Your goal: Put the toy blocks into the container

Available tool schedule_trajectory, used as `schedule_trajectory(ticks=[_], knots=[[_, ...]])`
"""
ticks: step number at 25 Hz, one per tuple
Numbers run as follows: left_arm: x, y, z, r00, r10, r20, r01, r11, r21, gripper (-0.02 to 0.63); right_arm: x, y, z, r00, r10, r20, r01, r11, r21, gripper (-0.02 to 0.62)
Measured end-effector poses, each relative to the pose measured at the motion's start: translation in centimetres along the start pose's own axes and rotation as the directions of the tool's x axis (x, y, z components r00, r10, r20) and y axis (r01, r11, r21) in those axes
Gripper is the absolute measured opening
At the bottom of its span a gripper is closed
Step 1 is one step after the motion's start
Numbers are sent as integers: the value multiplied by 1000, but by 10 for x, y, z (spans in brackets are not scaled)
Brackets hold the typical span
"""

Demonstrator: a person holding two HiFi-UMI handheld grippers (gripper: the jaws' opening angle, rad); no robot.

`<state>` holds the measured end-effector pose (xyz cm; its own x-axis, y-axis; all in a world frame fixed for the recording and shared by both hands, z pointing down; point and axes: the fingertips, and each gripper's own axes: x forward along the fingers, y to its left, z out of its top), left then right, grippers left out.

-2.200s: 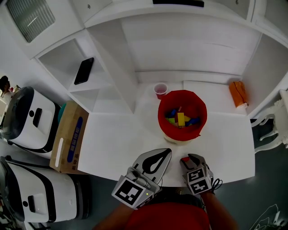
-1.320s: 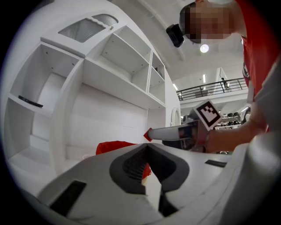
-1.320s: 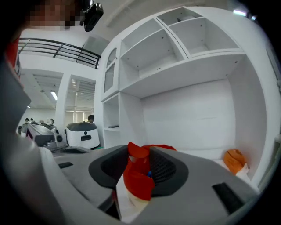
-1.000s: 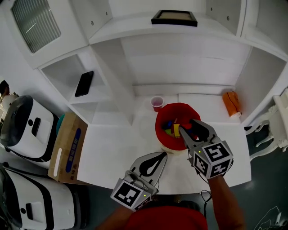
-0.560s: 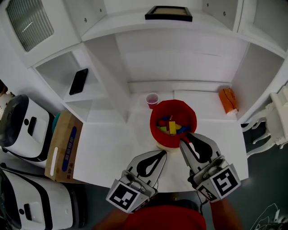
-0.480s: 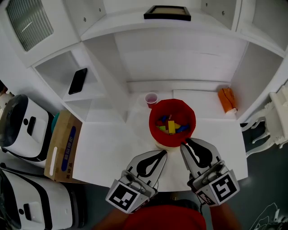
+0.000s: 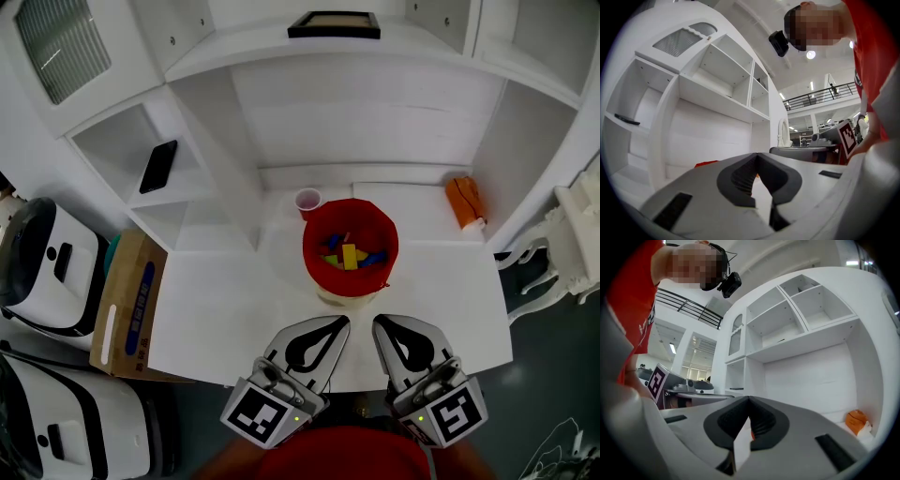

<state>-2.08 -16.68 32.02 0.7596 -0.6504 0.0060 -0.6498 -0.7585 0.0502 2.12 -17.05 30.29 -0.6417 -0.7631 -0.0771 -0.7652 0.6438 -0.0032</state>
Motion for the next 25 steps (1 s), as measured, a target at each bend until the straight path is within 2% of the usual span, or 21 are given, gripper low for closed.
schedule_trajectory(ticks=[25], knots=[[6, -16, -8, 1000, -7, -17, 7, 1000, -6, 9, -13, 2, -13, 1000, 11, -17, -10, 1000, 16, 5]])
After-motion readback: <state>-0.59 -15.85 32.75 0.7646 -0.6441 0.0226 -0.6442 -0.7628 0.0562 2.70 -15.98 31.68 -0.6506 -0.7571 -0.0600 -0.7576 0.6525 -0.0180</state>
